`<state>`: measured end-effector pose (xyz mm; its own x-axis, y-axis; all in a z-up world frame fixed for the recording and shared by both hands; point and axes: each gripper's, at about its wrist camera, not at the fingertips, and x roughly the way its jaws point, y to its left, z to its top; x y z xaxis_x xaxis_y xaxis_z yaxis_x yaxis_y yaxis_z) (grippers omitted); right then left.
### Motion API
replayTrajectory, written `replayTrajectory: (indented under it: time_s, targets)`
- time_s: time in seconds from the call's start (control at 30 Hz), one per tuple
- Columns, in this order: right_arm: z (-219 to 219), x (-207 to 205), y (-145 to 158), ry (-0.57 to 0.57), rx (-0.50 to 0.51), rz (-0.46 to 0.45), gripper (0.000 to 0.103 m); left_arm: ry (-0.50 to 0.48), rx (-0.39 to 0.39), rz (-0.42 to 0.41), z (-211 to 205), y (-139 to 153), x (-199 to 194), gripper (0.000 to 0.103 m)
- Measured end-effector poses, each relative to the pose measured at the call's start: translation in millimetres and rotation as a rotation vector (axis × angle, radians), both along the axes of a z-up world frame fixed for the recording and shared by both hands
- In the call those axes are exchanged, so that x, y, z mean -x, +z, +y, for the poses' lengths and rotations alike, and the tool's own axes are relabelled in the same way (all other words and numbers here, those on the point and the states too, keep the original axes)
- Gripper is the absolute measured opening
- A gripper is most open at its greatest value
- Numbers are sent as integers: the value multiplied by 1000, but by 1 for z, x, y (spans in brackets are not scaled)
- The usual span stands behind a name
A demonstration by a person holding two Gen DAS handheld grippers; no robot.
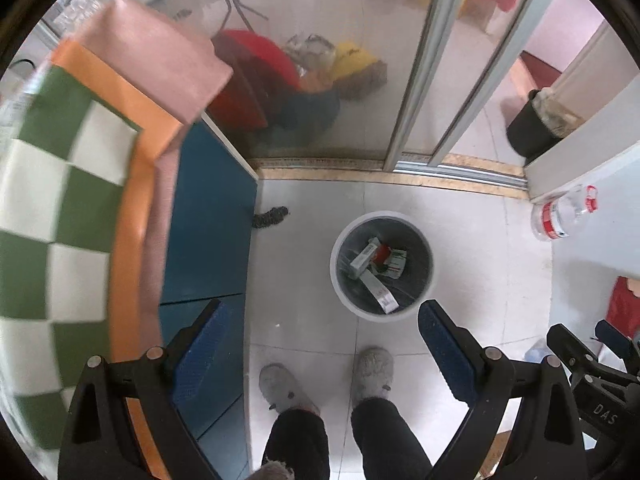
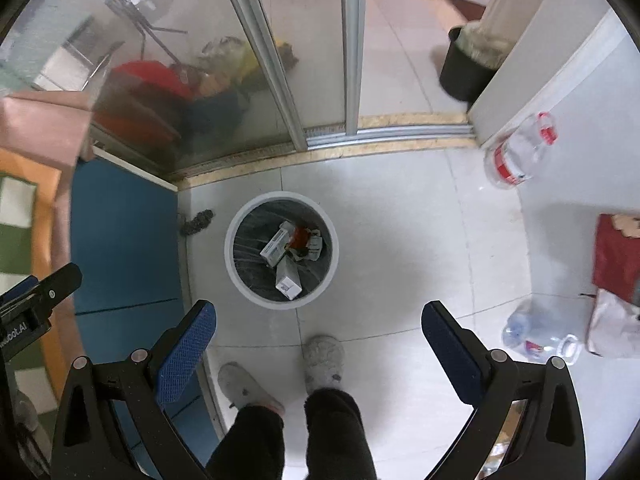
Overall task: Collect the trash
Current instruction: 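Swing both tools back toward the checkered table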
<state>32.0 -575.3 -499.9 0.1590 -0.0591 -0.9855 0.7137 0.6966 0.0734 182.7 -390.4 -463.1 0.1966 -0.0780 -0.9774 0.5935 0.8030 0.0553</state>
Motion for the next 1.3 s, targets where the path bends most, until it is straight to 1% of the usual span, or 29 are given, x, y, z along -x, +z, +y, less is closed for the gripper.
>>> replayTrajectory:
  time_s: [0.1,0.17,0.33,0.5,0.6,0.67,0.8,0.87,0.9,0.93,1.0,1.07,1.17,1.23,1.27,1.3]
  targets:
    - [8,17,48,9,9,-14,103,-4,23,6,11,39,15,97]
    - [14,27,75,15,20,-25,103,-13,40,9,15,63,26,97]
    - [21,53,141,17,30,-77,103,-23,85,-12,28,112,50,97]
    - [31,64,189,45,21,-131,103,-3,130,-54,43,162,65,97]
    - [37,61,212,64,2,-169,103,29,119,-122,51,189,66,97]
    - [43,52,225,81,-8,-196,103,53,137,-157,58,203,62,97]
    - [65,18,247,142,-31,-235,103,136,172,-218,87,228,37,97]
    - [83,-5,256,186,-42,-246,103,195,185,-251,111,240,21,97]
    - [95,-21,261,218,-51,-250,103,219,190,-257,122,243,12,97]
    - [107,-35,266,246,-57,-254,103,240,192,-257,134,246,5,103]
    - [132,-65,270,295,-66,-259,103,295,184,-257,167,247,-18,103]
    - [155,-94,270,334,-83,-261,103,358,156,-270,202,247,-39,103]
    - [200,-145,269,389,-128,-259,103,483,69,-287,276,237,-74,103]
    - [237,-184,266,439,-154,-252,103,569,26,-279,323,228,-92,103]
    - [252,-198,264,459,-158,-249,103,635,-8,-260,358,220,-106,103]
    - [272,-217,261,482,-161,-244,103,678,-24,-244,382,213,-115,103]
